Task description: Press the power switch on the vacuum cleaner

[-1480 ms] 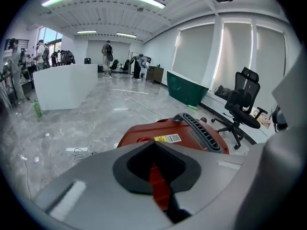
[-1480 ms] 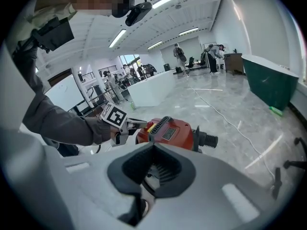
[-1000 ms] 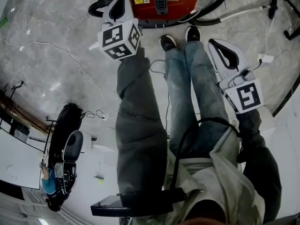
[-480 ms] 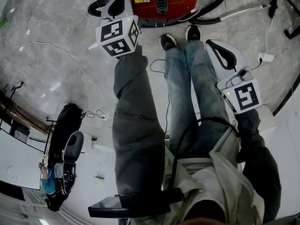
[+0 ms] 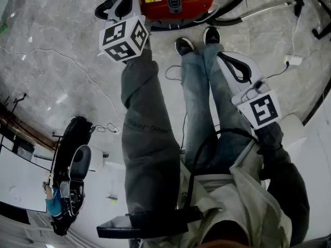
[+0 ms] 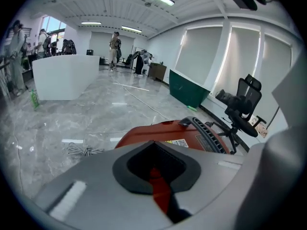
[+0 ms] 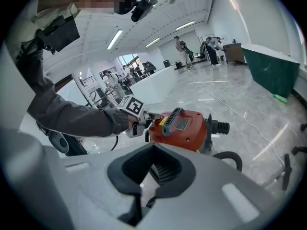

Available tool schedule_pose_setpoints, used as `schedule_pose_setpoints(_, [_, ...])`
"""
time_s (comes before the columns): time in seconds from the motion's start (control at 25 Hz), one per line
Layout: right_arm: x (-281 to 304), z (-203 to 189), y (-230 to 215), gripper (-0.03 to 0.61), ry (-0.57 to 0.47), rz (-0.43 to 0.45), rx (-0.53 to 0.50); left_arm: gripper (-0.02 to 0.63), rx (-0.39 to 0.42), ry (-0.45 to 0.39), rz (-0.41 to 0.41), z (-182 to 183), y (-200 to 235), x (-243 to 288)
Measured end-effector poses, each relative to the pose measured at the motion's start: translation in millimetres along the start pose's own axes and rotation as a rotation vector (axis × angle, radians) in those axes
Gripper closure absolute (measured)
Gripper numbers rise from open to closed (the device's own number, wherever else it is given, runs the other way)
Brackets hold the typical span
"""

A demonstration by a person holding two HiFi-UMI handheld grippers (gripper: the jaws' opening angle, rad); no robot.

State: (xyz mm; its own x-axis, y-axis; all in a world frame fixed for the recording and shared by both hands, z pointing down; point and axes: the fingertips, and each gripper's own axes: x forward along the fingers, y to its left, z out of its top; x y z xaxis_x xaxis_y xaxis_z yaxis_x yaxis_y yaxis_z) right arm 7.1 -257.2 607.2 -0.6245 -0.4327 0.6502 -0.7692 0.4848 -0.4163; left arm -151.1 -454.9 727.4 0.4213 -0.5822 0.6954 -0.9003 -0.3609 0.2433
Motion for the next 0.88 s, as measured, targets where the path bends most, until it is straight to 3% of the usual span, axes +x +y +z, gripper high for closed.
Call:
schedule_pose_setpoints(0.16, [2, -12, 8, 0.578, 0.030, 0.021, 0.007, 0.609, 0.005, -0.095, -0.028, -12, -22, -17])
schedule_pose_setpoints(0.36, [-8, -33, 8, 0.578, 0.046, -0.013, 0.023, 0.609, -0.060, -0.110, -0.049, -58, -54, -61])
schedule_pose_setpoints(0.52, [-30, -39, -6, 0.578, 0.015, -0.107, 0.034, 0.609, -0.171, -0.125, -0.053, -76, -70, -109])
schedule_pose_setpoints(0.64, [-60, -37, -22, 0.578, -0.045, -0.213, 0.050, 0.609, -0.213, -0.160, -0.072, -74, -84, -144])
schedule_pose_setpoints(0.88, [-129, -32, -39, 0.578, -0.135, -0.391, 0.146, 0.609, -0.184, -0.216, -0.177, -50, -120, -206])
